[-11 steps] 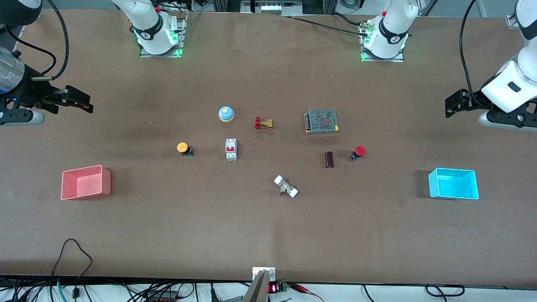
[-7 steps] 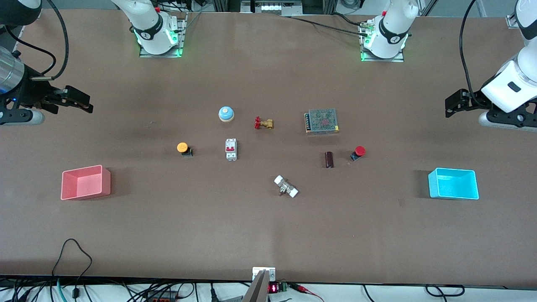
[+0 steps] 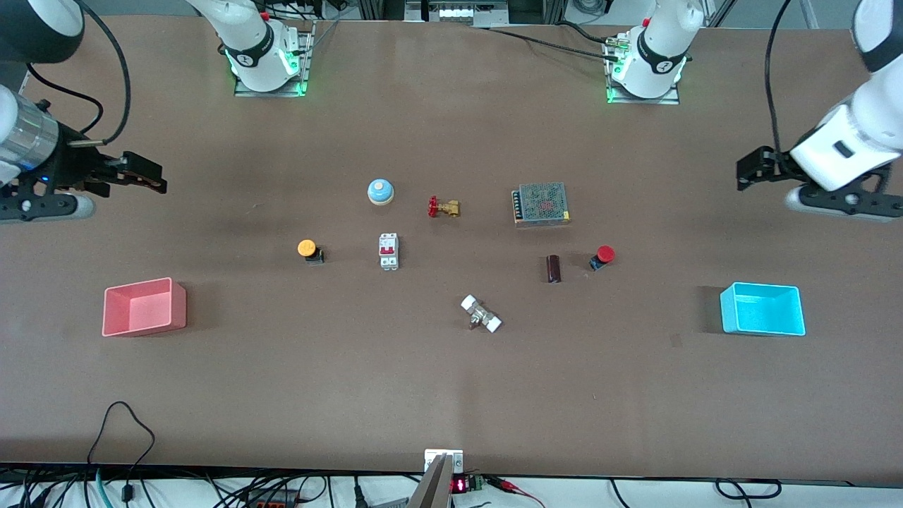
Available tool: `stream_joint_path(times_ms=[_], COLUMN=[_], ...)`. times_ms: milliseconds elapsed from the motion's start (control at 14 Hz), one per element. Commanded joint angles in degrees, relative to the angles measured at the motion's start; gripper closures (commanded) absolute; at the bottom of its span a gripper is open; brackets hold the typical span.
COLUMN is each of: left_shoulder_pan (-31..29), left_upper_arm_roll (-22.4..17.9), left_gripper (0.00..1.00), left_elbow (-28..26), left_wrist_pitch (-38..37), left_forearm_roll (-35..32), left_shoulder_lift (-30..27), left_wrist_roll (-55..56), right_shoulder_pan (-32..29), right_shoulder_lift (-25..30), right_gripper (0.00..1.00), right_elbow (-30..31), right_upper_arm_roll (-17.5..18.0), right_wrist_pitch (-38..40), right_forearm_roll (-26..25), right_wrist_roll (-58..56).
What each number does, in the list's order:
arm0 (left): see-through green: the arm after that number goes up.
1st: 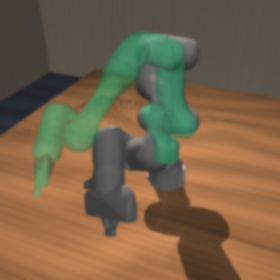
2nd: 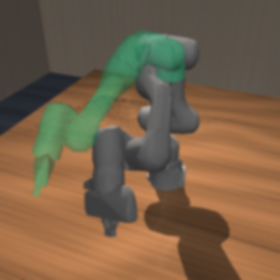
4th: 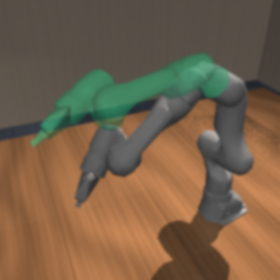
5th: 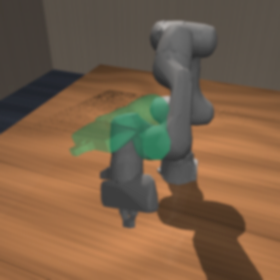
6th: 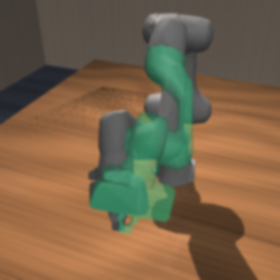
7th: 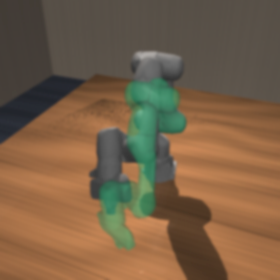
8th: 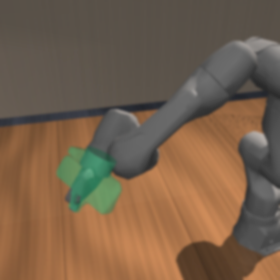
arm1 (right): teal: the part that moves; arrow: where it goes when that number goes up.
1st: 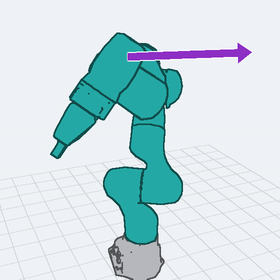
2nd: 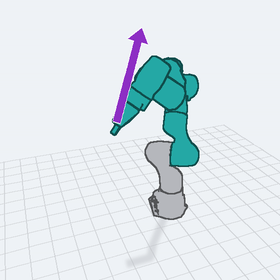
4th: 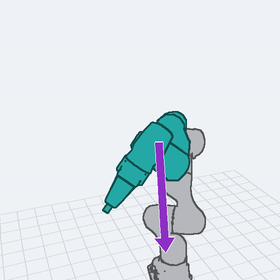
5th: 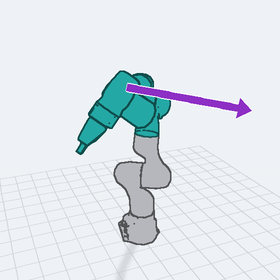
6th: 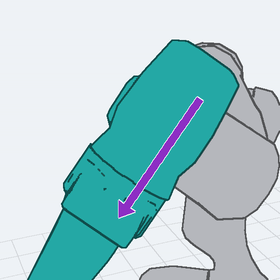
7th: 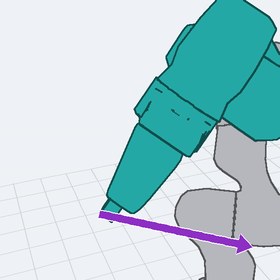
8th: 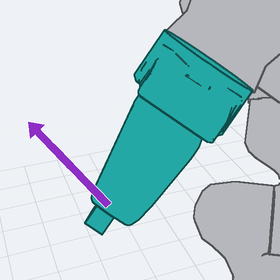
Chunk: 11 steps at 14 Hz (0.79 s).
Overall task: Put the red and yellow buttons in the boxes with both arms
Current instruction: 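Move the right gripper toward the yellow button while the left gripper reaches the red button, then lower both grippers and grasp the yellow and red buttons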
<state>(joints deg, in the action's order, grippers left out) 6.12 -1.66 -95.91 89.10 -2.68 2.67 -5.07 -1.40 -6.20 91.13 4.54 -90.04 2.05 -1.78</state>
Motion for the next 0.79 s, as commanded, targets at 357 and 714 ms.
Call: stream_joint_path(times_ms=[357, 714], left_shoulder_pan=[4.2, 10.3], left_upper_arm_roll=[1.9, 1.8], left_gripper=[0.00, 0.00], left_elbow=[-1.6, -6.7], left_wrist_pitch=[7.1, 26.3], left_forearm_roll=[4.5, 4.1], left_shoulder_lift=[13.4, 22.5], left_wrist_roll=[19.0, 38.1], right_shoulder_pan=[6.6, 8.5], right_shoulder_lift=[-2.1, -5.2], right_gripper=[0.00, 0.00], right_elbow=[17.1, 25.8], right_upper_arm_roll=[1.7, 3.4], right_wrist_pitch=[-24.8, -40.9], right_forearm_roll=[0.1, -0.4], right_wrist_roll=[8.2, 12.4])
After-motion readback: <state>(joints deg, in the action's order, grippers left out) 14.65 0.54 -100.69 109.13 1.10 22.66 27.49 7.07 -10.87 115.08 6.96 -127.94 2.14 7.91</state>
